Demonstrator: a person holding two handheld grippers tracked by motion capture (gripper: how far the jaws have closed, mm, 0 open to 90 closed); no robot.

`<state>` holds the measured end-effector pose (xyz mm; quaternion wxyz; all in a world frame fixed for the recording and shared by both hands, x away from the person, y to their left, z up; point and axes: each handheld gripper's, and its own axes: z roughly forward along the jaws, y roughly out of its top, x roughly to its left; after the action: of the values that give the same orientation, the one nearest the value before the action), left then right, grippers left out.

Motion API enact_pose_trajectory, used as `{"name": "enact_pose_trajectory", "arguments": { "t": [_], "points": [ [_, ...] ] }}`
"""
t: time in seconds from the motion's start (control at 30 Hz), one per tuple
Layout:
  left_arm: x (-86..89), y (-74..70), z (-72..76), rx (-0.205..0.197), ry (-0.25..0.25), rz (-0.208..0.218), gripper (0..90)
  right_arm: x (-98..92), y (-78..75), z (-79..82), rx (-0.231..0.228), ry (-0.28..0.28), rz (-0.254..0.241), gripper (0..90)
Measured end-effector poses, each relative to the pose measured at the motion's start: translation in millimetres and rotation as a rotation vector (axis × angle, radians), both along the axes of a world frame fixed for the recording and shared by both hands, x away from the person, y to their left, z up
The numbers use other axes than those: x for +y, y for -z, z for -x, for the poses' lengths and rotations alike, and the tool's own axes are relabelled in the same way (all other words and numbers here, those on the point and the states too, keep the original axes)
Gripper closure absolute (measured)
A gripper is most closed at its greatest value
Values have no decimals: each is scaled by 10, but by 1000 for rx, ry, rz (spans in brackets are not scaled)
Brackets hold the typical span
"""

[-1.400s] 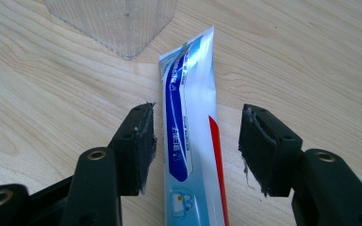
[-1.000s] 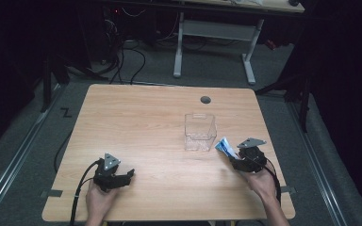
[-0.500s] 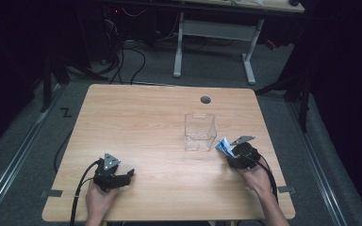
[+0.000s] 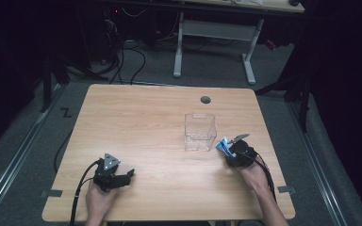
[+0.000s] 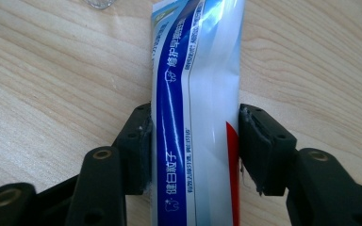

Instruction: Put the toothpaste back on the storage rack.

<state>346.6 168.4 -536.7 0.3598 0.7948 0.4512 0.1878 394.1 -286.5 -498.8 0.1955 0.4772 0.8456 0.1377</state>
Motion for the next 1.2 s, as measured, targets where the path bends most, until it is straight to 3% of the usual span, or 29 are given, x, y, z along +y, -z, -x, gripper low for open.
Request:
{"name": "enact_pose_trajectory", "arguments": {
  "t": [0.23,0.47,0.63,0.9,1.2],
  "points": [
    [0,0,0,0,0,0,232,-13,-5,-24,19,9,-12,514],
    [-1,1,0,-2,-1,-1,232,17,-39,-57,45,-1,48,605],
    [-1,1,0,-2,0,-2,232,-41,-50,-77,63,10,4,673],
    [3,0,-2,0,-1,4,232,-132,-69,-112,96,22,-68,702],
    [3,0,-2,0,-1,4,232,-174,-99,-92,90,29,-100,707]
  ]
}}
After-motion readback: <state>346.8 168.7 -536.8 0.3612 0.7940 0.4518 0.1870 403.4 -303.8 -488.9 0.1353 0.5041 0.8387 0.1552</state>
